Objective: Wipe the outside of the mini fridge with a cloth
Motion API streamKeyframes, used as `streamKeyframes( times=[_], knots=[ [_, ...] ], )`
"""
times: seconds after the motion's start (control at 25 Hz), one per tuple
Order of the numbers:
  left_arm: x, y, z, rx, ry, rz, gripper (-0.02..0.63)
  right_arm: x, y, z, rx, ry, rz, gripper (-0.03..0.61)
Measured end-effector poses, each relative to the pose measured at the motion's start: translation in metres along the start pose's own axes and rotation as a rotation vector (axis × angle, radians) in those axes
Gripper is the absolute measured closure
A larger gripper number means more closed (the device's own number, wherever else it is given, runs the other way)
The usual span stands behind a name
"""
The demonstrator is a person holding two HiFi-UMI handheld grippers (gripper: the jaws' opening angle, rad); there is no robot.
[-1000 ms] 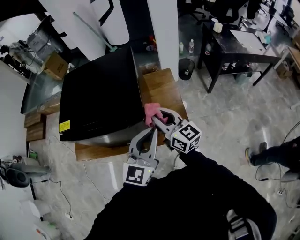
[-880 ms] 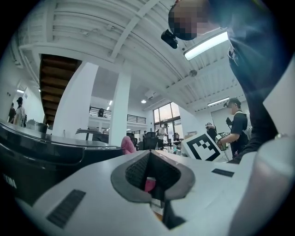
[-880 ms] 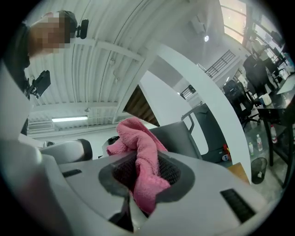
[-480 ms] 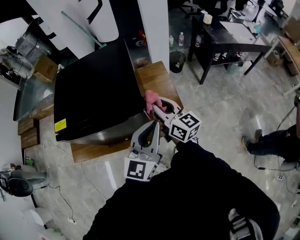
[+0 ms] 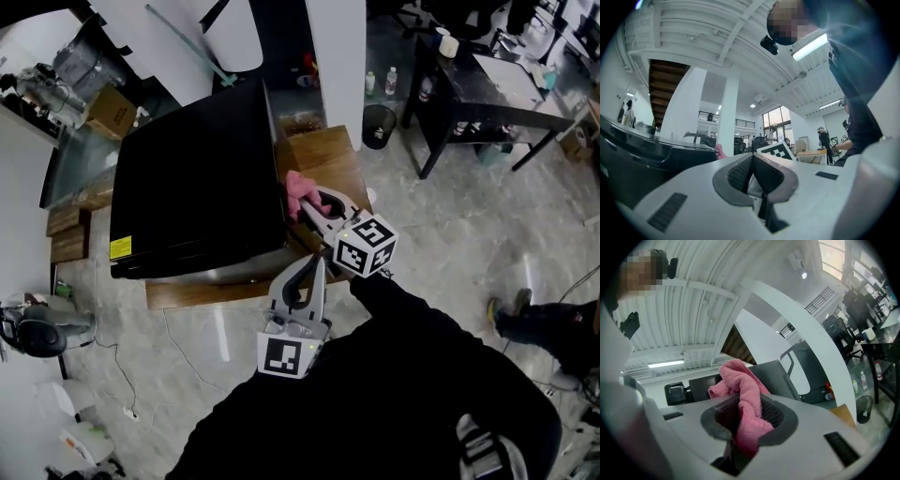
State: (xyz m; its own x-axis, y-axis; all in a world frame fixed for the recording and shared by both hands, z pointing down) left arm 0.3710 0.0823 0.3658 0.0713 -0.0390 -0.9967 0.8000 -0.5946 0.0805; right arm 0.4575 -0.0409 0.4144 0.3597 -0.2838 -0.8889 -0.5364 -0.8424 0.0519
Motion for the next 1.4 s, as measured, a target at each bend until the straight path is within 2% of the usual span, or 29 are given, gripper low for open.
streamKeyframes(
  times=[0.24, 0.56, 0.88, 1.04, 1.28, 1.4],
  knots=[
    [-0.008, 0.042, 0.000, 0.089, -0.010, 0.055, 0.607, 0.007, 0.036, -0.036, 0.107, 0.025, 0.053, 0.495],
    [-0.010, 0.113, 0.007, 0.213, -0.034, 0.072, 0.607, 0.028, 0.087, -0.107, 0.173, 0.056, 0.104, 0.495],
    [-0.015, 0.132, 0.018, 0.338, -0.063, 0.110, 0.607, 0.049, 0.150, -0.164, 0.156, 0.078, 0.119, 0.497],
    [-0.020, 0.139, 0.019, 0.385, -0.069, 0.130, 0.607, 0.056, 0.175, -0.187, 0.147, 0.126, 0.110, 0.497],
    [-0.030, 0.143, 0.021, 0.396, -0.109, 0.161, 0.607, 0.061, 0.185, -0.201, 0.121, 0.145, 0.071, 0.497],
    [-0.035, 0.141, 0.018, 0.382, -0.110, 0.158, 0.607, 0.069, 0.165, -0.198, 0.141, 0.115, 0.008, 0.495]
  ],
)
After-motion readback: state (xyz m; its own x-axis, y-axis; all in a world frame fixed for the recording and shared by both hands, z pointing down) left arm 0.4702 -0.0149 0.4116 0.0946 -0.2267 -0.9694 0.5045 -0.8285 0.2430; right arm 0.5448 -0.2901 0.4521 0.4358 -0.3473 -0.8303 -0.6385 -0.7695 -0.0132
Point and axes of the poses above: the fingertips, and each gripper's own axes: y forward along the fingers, z to its left, x out of its top, the point moved 5 cm from there along -y, backward along the fingers, and after that the axes turned 8 degrees about z, right-handed, at the moved point
